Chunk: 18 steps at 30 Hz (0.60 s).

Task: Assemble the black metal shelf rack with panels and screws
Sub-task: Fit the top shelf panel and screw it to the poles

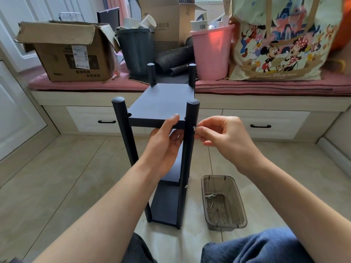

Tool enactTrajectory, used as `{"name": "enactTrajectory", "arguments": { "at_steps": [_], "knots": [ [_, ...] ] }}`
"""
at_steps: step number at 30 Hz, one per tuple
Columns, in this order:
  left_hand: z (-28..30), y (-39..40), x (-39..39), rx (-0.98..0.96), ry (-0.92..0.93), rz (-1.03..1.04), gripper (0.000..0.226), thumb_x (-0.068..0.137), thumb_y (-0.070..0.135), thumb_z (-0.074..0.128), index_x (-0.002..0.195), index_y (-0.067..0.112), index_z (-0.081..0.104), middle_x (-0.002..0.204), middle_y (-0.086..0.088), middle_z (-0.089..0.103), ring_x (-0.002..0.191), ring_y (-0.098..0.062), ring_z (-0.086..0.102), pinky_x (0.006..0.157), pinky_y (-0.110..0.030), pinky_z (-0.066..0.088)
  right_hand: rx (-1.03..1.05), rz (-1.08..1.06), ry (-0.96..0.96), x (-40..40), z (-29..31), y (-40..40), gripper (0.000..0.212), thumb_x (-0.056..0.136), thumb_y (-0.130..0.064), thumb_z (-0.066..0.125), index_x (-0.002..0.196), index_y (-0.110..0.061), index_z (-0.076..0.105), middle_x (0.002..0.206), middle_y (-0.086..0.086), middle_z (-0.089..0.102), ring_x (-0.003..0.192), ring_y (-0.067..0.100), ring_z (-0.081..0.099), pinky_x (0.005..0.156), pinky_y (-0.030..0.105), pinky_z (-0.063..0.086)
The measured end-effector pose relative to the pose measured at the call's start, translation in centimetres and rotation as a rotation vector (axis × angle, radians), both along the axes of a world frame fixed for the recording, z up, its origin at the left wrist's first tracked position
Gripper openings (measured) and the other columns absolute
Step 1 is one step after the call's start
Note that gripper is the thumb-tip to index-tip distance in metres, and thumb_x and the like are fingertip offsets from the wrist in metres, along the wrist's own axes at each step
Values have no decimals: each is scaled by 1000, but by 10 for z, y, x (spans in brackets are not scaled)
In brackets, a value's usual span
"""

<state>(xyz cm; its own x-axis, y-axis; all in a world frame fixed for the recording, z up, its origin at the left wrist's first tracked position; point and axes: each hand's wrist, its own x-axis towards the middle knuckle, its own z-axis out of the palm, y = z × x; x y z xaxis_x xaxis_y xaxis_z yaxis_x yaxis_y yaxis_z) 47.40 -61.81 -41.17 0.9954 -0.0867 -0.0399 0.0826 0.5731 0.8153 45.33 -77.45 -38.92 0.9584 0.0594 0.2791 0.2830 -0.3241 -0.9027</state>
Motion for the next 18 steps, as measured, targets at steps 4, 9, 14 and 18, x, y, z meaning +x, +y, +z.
{"name": "enactTrajectory", "arguments": {
  "at_steps": [4, 9, 14, 18],
  "knots": [
    [1, 0, 1, 0, 0, 1, 31, 98, 17, 58, 124, 0, 56, 116, -19, 61, 100, -26, 64, 106, -37, 48, 76, 30, 65, 0, 1, -1, 9, 92, -14, 68, 86, -17, 73, 79, 1, 76, 80, 18, 73, 76, 30, 61],
    [-1, 0, 1, -14, -1, -1, 29, 97, 17, 59, 120, 0, 57, 114, -19, 62, 94, -23, 66, 105, -36, 49, 49, -23, 11, 2, -1, 4, 6, 90, -14, 70, 85, -18, 72, 78, 1, 76, 77, 18, 72, 75, 32, 61],
    [-3, 1, 2, -34, 1, -12, 32, 94, 18, 61, 121, 2, 56, 113, -17, 62, 96, -23, 66, 109, -41, 48, 39, -49, -25, 5, -4, 3, 7, 87, -19, 74, 84, -13, 72, 75, 2, 75, 74, 16, 71, 74, 31, 60],
    [-3, 2, 3, -40, -13, -19, 33, 89, 20, 64, 115, 1, 57, 114, -20, 61, 98, -25, 64, 103, -37, 51, 36, -45, -42, 6, -6, 3, 7, 86, -20, 75, 83, -16, 71, 75, 0, 75, 74, 12, 71, 73, 31, 59]
  ]
}}
